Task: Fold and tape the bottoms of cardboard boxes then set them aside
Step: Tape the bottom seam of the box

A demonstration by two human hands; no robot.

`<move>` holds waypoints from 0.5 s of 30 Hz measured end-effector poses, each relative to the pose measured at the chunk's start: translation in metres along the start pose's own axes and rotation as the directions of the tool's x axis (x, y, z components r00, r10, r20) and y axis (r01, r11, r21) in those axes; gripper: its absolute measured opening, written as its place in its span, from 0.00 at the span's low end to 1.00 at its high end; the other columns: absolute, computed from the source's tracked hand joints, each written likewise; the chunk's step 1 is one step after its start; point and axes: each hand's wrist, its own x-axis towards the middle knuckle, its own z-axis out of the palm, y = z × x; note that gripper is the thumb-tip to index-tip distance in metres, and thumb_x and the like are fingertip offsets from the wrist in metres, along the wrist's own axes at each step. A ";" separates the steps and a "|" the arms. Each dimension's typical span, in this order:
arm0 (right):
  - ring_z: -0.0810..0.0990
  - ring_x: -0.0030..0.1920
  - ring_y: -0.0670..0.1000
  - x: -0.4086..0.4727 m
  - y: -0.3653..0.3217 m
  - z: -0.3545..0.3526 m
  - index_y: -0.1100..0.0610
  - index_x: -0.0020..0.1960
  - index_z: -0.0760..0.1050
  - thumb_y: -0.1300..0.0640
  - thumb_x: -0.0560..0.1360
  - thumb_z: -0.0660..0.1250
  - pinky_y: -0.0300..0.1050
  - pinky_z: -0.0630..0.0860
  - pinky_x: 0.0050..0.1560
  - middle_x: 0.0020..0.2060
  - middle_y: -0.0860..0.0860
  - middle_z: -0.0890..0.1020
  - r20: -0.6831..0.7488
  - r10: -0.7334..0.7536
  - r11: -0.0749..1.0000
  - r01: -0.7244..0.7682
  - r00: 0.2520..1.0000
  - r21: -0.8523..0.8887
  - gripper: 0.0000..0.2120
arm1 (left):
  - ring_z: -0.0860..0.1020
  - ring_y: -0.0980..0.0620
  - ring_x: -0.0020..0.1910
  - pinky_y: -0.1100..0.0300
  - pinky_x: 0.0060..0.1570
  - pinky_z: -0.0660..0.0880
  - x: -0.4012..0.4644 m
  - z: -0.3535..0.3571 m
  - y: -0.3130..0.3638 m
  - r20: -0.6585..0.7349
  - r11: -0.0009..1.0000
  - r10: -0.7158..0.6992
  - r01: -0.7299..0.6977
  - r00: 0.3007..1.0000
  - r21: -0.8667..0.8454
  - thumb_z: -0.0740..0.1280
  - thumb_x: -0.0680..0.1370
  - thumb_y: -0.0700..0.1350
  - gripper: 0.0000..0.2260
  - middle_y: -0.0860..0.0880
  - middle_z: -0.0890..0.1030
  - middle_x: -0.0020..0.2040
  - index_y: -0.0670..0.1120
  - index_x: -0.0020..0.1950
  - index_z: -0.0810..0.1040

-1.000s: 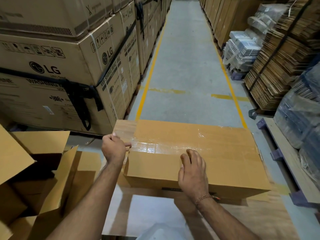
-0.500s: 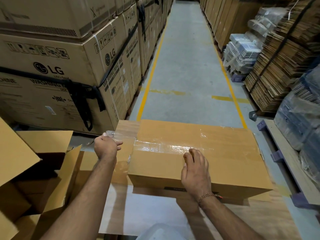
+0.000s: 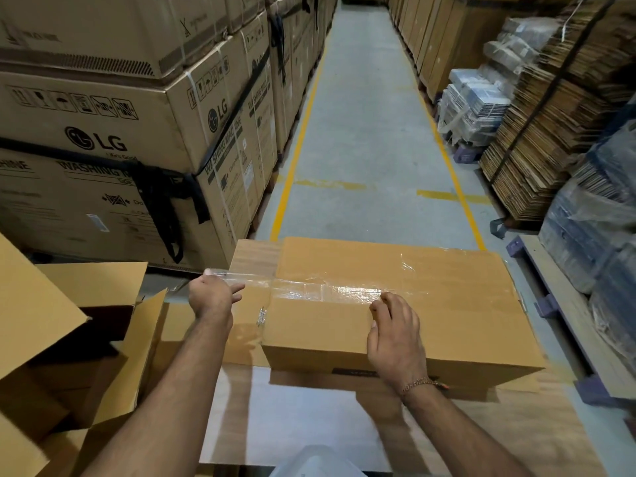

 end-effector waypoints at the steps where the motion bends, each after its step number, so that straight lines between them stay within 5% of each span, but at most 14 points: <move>1: 0.69 0.69 0.57 0.000 0.000 0.000 0.55 0.63 0.73 0.61 0.73 0.66 0.56 0.67 0.72 0.66 0.53 0.71 0.001 -0.001 1.000 0.001 1.000 -0.001 0.18 | 0.86 0.48 0.34 0.58 0.33 0.80 0.002 -0.002 0.000 0.022 1.000 -0.024 0.025 0.999 -0.015 0.55 0.88 0.51 0.21 0.41 0.84 0.38 0.38 0.70 0.75; 4: 0.69 0.69 0.57 0.000 -0.001 -0.001 0.55 0.62 0.73 0.61 0.74 0.65 0.55 0.67 0.72 0.66 0.53 0.71 0.002 0.001 1.000 -0.001 1.000 0.000 0.17 | 0.87 0.44 0.45 0.61 0.33 0.80 0.005 -0.004 0.001 0.057 0.992 -0.104 0.107 0.993 -0.061 0.56 0.88 0.51 0.20 0.35 0.85 0.51 0.37 0.67 0.75; 7: 0.69 0.69 0.56 0.000 -0.001 -0.002 0.54 0.62 0.73 0.60 0.74 0.65 0.54 0.67 0.72 0.66 0.52 0.71 0.004 0.005 1.000 -0.005 1.000 0.002 0.16 | 0.86 0.45 0.36 0.59 0.33 0.83 0.004 -0.003 -0.002 0.017 0.988 -0.124 0.125 0.992 -0.088 0.57 0.88 0.52 0.21 0.38 0.84 0.44 0.37 0.71 0.73; 12: 0.69 0.68 0.56 0.000 -0.002 -0.003 0.54 0.62 0.73 0.59 0.75 0.64 0.54 0.67 0.72 0.65 0.52 0.71 0.006 0.002 1.000 -0.002 1.000 -0.008 0.16 | 0.88 0.41 0.45 0.52 0.46 0.84 0.005 -0.005 -0.006 0.016 0.976 -0.150 0.151 0.989 -0.159 0.55 0.89 0.48 0.20 0.39 0.80 0.65 0.40 0.78 0.68; 15: 0.69 0.69 0.56 0.001 0.000 -0.002 0.55 0.63 0.73 0.59 0.75 0.65 0.54 0.67 0.72 0.65 0.52 0.71 0.009 -0.009 1.000 0.009 1.000 -0.004 0.16 | 0.87 0.41 0.44 0.53 0.44 0.83 0.007 -0.006 -0.008 0.018 0.962 -0.181 0.181 0.983 -0.203 0.54 0.89 0.46 0.20 0.40 0.77 0.71 0.39 0.79 0.67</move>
